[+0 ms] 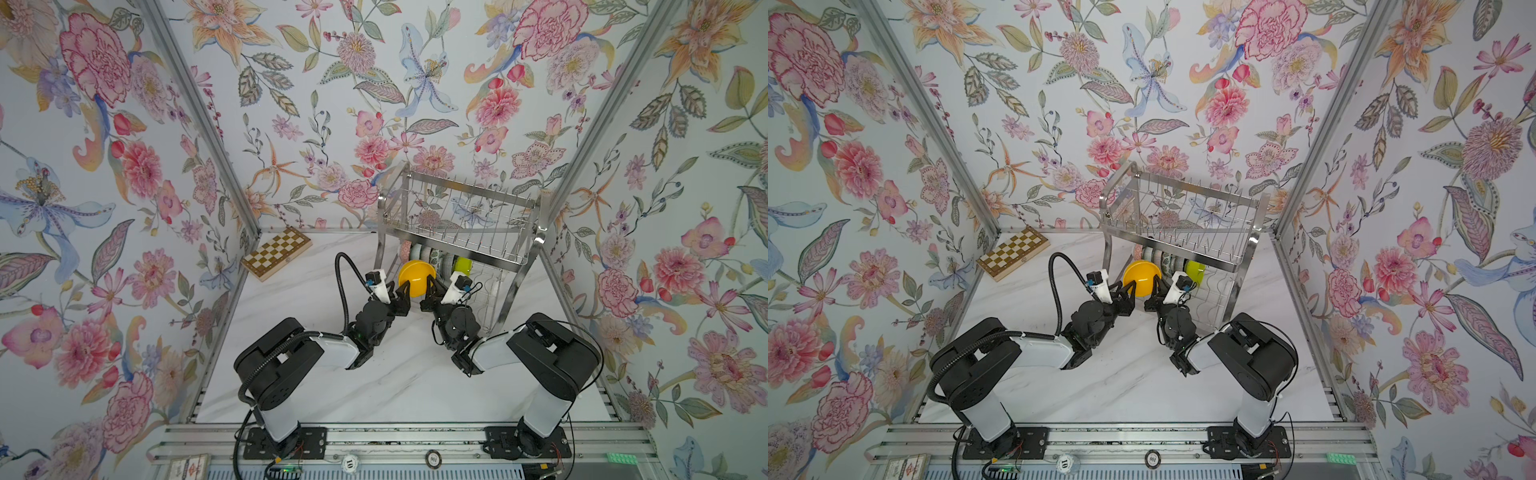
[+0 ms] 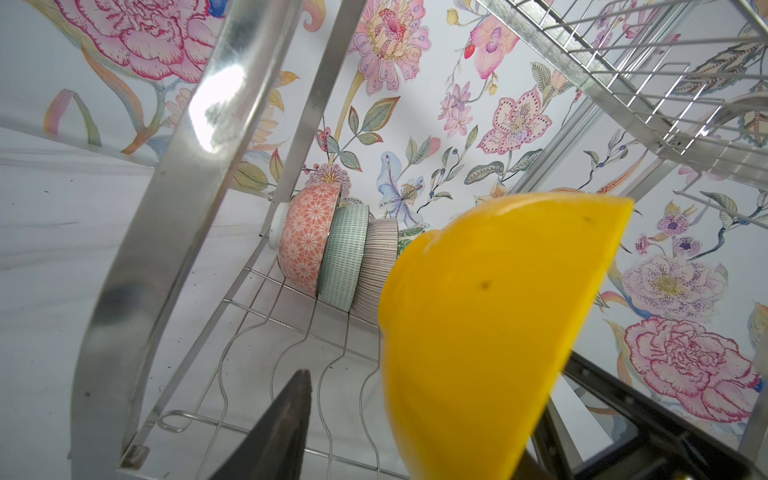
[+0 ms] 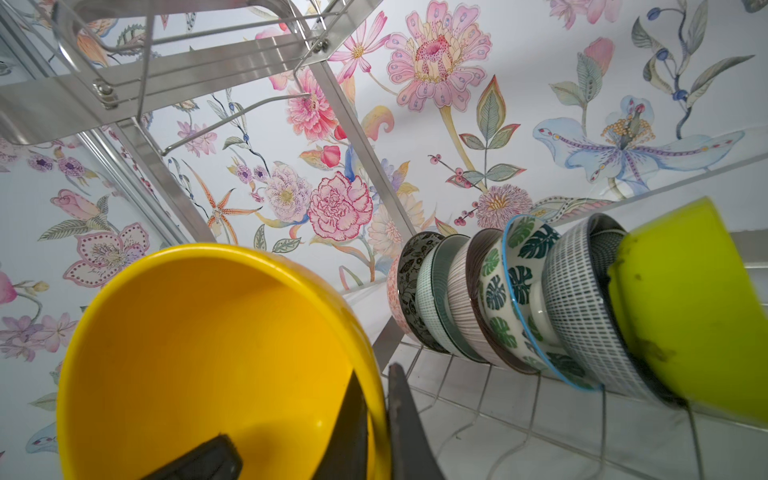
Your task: Load the bowls into the dish rack
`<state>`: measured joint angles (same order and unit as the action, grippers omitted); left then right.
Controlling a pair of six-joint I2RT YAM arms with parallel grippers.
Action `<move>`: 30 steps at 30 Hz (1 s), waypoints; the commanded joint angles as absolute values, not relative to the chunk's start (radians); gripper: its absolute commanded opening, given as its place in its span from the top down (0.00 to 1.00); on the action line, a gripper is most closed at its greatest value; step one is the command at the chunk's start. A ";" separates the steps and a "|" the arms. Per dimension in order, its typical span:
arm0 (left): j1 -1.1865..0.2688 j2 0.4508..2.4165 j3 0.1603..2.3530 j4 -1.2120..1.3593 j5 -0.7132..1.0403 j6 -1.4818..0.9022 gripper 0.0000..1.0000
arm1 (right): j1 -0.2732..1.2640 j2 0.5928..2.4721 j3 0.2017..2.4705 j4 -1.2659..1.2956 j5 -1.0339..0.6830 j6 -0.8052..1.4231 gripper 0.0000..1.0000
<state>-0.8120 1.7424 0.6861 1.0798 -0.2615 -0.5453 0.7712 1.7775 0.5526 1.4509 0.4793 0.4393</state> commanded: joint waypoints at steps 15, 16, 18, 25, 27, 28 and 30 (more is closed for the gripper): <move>-0.805 1.730 0.696 1.175 -0.342 -0.469 1.00 | 0.782 1.646 0.544 1.288 0.432 0.636 0.45; -0.805 1.728 0.694 1.175 -0.364 -0.461 1.00 | 0.782 1.615 0.532 1.257 0.434 0.664 0.40; -0.805 1.727 0.692 1.179 -0.421 -0.434 1.00 | 0.783 1.540 0.516 1.156 0.427 0.726 0.29; -0.834 1.772 0.731 1.263 -0.626 -0.265 1.00 | 0.770 1.298 0.547 0.726 0.396 0.944 0.01; -0.858 1.813 0.748 1.342 -0.688 -0.164 1.00 | 0.763 1.248 0.585 0.586 0.384 1.036 0.01; -0.870 1.834 0.756 1.383 -0.710 -0.116 1.00 | 0.761 1.230 0.593 0.559 0.379 1.075 0.01; -0.898 1.880 0.781 1.470 -0.762 -0.003 1.00 | 0.758 1.198 0.610 0.501 0.362 1.173 0.01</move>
<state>-0.8597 1.8301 0.7368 1.2846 -0.6323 -0.1997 0.7639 1.2346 0.5709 0.7071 0.3904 0.9913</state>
